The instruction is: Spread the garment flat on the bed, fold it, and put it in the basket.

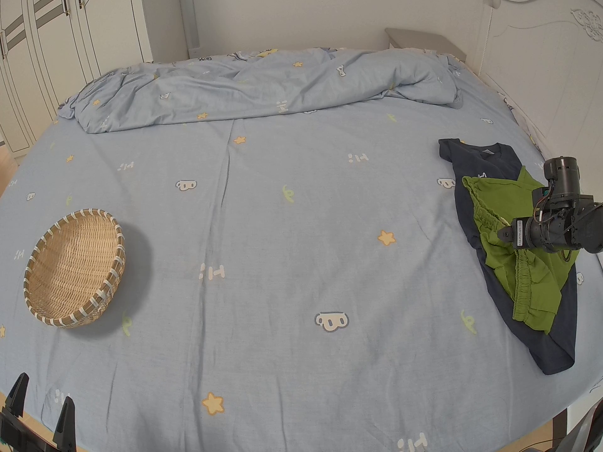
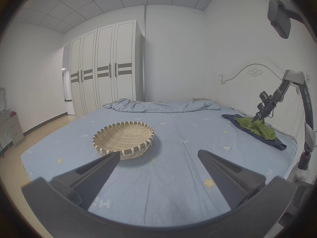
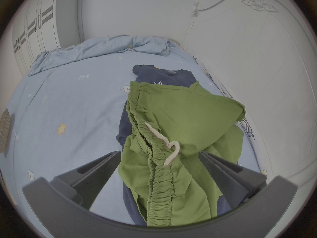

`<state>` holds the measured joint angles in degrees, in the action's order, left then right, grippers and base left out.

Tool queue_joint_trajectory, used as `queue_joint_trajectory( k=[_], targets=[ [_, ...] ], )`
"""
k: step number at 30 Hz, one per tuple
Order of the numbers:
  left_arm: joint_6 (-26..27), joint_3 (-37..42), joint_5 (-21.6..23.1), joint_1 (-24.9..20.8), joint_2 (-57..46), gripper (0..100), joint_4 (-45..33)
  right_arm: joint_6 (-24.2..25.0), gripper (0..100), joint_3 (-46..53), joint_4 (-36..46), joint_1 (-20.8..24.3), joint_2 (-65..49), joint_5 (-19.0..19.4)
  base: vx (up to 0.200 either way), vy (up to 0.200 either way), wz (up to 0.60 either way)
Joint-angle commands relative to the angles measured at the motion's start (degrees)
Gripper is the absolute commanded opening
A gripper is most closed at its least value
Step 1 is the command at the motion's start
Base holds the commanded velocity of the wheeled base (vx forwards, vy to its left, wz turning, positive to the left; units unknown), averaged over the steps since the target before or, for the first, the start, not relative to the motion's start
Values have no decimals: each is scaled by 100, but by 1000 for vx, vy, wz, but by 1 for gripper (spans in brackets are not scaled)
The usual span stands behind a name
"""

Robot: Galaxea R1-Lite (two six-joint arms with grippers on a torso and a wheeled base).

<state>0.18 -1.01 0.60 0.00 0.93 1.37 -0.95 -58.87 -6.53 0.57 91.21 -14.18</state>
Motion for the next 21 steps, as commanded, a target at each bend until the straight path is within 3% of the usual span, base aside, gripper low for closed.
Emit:
queue_joint_trajectory(
  k=[1, 18, 19, 21],
  targets=[
    [-1, 101, 2, 0, -93, 100, 4, -2, 100, -19, 3, -31, 195, 3, 0, 0, 0],
    [-1, 101, 2, 0, -93, 100, 4, 7, 100, -248, -15, -128, 626, -6, 0, 0, 0],
    [-1, 101, -7, 0, -93, 100, 4, 7, 0, -248, -15, -136, 635, -6, 0, 0, 0],
    [-1, 101, 2, 0, -93, 100, -5, 25, 0, -248, -50, -163, 661, 38, 0, 0, 0]
  ],
)
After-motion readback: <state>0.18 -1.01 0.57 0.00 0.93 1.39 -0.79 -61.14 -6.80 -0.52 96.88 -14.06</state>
